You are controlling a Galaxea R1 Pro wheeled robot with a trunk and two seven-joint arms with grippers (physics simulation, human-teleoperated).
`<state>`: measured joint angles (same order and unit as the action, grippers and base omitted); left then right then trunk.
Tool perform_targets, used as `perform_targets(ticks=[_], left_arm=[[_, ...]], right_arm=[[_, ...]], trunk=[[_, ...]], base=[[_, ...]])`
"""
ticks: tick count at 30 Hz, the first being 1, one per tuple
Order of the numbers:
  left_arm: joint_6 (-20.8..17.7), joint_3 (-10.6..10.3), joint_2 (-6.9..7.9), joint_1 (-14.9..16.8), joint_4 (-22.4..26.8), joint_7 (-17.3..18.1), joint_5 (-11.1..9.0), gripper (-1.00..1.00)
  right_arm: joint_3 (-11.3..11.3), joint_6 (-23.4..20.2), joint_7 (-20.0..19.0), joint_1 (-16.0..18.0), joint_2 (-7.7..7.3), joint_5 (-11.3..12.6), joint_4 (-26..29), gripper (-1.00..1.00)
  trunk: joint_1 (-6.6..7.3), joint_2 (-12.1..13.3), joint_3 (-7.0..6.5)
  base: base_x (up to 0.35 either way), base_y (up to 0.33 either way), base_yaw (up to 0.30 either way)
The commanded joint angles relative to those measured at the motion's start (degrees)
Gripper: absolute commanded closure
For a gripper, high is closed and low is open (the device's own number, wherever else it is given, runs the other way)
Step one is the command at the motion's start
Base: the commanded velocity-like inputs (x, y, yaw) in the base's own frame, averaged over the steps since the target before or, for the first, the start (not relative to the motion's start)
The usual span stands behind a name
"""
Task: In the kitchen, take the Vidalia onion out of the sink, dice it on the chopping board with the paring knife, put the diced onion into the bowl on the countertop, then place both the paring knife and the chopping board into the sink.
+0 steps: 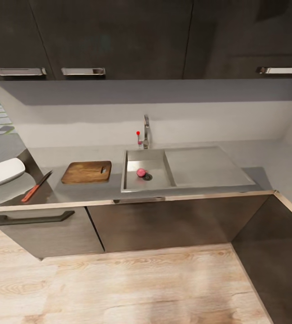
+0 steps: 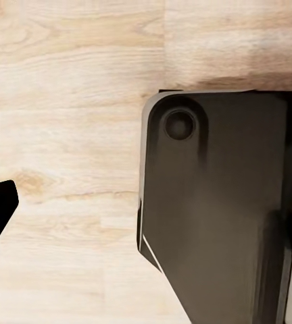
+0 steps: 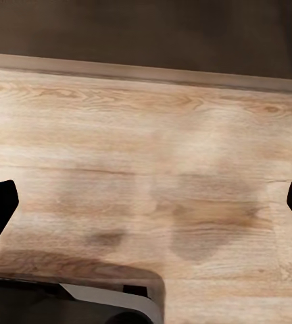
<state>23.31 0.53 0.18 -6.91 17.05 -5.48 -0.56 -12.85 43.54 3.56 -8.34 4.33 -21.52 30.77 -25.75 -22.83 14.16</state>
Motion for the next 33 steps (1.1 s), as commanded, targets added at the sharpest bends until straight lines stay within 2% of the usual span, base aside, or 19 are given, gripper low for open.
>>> perform_targets(ticks=[1,18,33], left_arm=[[0.07,0.05,-0.04,-0.03,0.09,-0.06,-0.05,-1.00],[0.07,0.06,-0.09,-0.03,0.03,-0.06,-0.05,-1.00],[0.07,0.06,-0.09,-0.03,0.01,-0.06,-0.05,-1.00]], right_arm=[[-0.25,0.06,0.29,-0.01,0.06,-0.63,0.08,-1.00],[-0.25,0.06,0.31,-0.01,0.06,-0.63,0.08,-1.00],[-0.25,0.06,0.28,-0.01,0.06,-0.63,-0.44,-1.00]], trunk=[[-0.04,-0.09,-0.01],[-0.04,-0.09,-1.54],[-0.04,-0.09,-2.84]], base=[[0.001,-0.008,0.000],[0.000,-0.250,0.070],[0.000,-0.023,0.146]])
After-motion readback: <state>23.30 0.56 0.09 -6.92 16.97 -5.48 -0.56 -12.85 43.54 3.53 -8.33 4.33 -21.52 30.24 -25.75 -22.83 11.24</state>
